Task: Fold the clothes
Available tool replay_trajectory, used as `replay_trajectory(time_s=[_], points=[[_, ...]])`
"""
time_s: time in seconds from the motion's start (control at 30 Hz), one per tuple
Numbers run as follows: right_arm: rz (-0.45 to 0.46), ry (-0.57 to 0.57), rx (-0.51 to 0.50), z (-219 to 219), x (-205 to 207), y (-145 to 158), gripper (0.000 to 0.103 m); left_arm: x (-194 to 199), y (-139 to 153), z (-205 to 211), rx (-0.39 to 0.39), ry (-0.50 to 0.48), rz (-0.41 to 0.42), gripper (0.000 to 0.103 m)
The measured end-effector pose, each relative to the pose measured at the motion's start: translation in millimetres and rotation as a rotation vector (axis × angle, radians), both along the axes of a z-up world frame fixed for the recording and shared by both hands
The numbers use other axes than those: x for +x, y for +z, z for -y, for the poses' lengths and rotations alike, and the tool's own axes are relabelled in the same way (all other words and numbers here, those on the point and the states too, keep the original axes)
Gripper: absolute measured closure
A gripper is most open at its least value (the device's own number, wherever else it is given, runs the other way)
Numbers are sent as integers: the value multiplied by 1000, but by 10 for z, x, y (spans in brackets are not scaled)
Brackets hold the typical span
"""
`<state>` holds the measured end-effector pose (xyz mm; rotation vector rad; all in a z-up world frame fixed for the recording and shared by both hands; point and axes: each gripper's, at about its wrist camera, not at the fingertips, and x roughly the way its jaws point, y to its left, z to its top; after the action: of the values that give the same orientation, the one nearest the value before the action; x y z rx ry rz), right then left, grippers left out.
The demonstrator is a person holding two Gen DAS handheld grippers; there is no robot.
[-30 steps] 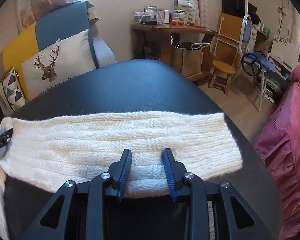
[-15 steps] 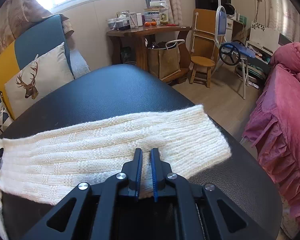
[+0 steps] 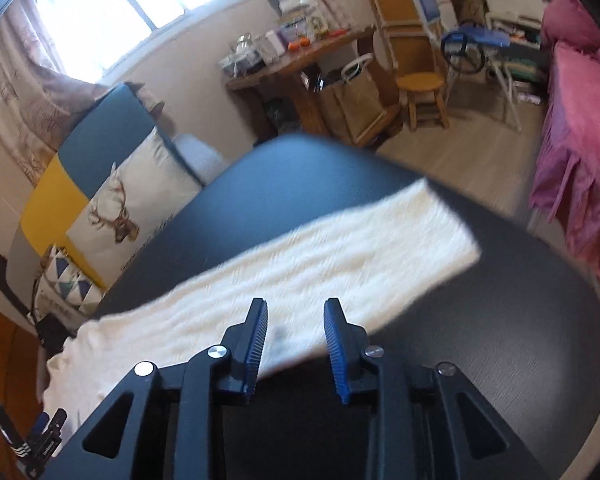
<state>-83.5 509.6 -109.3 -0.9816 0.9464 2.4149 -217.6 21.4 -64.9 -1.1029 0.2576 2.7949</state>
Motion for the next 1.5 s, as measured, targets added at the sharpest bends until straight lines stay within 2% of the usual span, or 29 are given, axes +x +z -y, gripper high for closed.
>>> replay_trajectory(time_s=[0.1,0.2,0.3,0.37,0.5,0.67,0.87,0.97,1.03,1.2,1.3,1.33,1.5], points=[[20,-10,-45,95,34,-134,74,111,5,546,57,132,9,0],[-15,-83,-101,104,142,-233,74,149,-27,990,157,239,38,0],[-59,-151,-124,92,221,-275,74,69,-227,1275,281,289,154,0],[-77,-191,-120,81,238,-290,74,122,-201,1275,306,264,120,0],[-134,-286,-156,-8,281,-325,74,104,-241,1191,260,265,125,0],[-235,-391,-258,-204,367,-404,74,93,-234,1183,276,262,113,0],[-231,-469,-243,-373,373,-372,74,102,-204,1176,269,263,108,0],[-264,-513,-285,-506,413,-397,74,105,-207,1172,268,264,106,0],[-251,-520,-283,-567,394,-380,74,102,-207,1162,263,265,106,0],[-204,-453,-198,-629,264,-328,74,97,-212,1146,249,266,106,0],[-158,-440,-148,-629,214,-317,86,94,-214,1139,243,268,107,0],[-134,-439,-129,-628,194,-310,95,94,-214,1137,240,269,108,0],[-96,-397,-119,-655,141,-273,97,89,-218,1127,231,270,109,0]])
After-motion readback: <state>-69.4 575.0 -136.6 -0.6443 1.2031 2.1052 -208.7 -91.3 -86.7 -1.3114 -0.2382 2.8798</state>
